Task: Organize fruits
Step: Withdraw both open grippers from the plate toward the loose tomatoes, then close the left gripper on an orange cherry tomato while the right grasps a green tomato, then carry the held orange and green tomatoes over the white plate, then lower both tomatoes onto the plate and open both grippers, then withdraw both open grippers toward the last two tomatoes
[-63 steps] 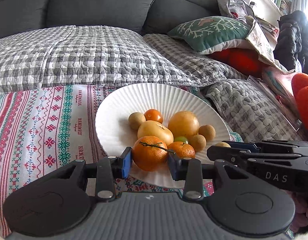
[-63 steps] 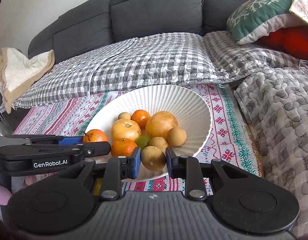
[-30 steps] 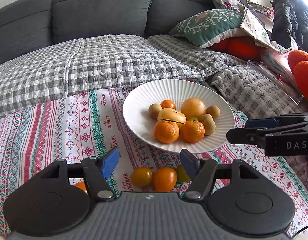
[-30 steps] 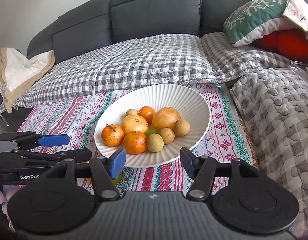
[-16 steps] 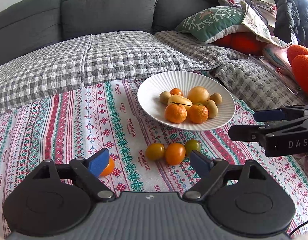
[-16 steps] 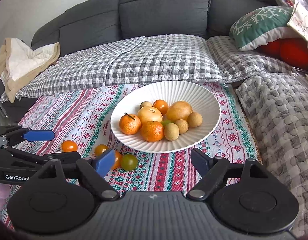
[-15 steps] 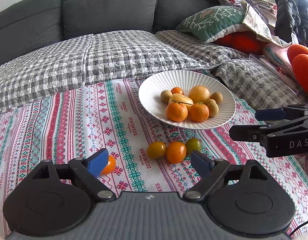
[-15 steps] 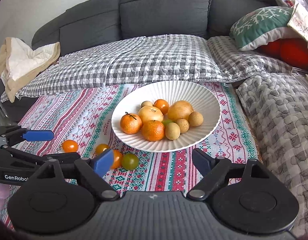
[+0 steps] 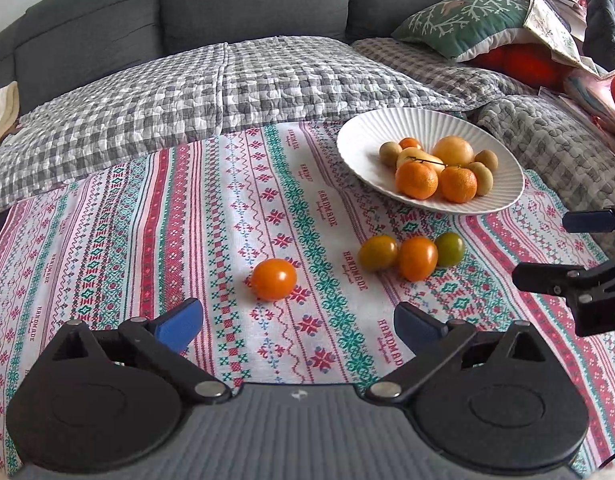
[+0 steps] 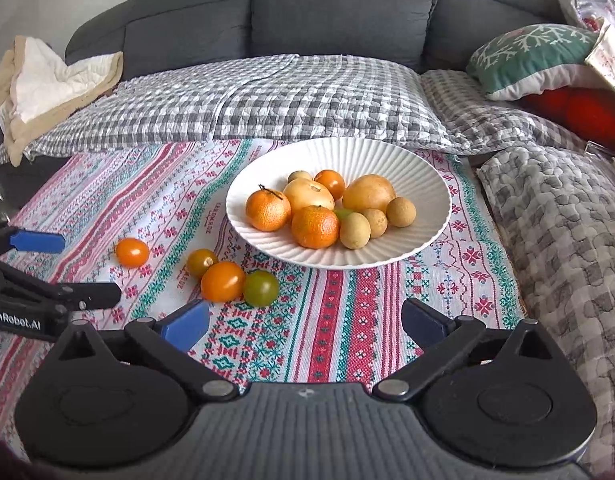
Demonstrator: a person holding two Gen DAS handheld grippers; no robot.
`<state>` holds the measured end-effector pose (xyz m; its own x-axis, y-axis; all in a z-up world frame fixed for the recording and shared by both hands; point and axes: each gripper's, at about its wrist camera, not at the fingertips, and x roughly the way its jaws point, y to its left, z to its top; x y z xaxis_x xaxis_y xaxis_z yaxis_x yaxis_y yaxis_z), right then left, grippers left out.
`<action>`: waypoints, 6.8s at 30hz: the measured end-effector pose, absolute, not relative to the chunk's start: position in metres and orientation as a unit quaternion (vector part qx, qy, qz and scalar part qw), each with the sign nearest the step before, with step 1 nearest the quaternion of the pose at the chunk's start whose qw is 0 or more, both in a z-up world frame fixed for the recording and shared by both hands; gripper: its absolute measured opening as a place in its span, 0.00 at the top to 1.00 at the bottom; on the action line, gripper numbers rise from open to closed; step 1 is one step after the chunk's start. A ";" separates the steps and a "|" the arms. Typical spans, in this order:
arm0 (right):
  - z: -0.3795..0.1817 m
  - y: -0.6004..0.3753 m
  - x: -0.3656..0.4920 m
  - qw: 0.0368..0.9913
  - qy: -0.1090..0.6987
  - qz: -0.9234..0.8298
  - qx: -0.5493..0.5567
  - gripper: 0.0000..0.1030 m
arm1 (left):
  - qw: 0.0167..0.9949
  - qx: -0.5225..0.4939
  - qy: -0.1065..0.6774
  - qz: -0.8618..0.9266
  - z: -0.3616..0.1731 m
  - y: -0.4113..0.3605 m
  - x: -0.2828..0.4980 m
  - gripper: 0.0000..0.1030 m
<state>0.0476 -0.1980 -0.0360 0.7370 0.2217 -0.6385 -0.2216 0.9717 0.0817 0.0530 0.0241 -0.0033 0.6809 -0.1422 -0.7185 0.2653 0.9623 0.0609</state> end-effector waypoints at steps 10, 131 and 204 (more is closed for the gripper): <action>-0.059 -0.187 0.055 0.916 0.380 0.127 -0.028 0.01 | 0.902 0.084 0.415 -0.084 -0.034 0.039 0.068 0.08; -0.037 -0.262 0.103 0.948 0.289 0.080 0.103 0.75 | 0.908 0.058 0.322 -0.261 0.016 -0.100 0.181 0.78; -0.024 -0.234 0.052 0.948 0.307 0.061 0.063 0.01 | 0.918 0.032 0.369 -0.143 0.003 0.011 0.069 0.08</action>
<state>0.0524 -0.2344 -0.0237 0.8040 0.1545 -0.5742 -0.0766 0.9845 0.1576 0.0690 0.0111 0.0034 0.6874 -0.2390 -0.6858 0.2858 0.9571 -0.0471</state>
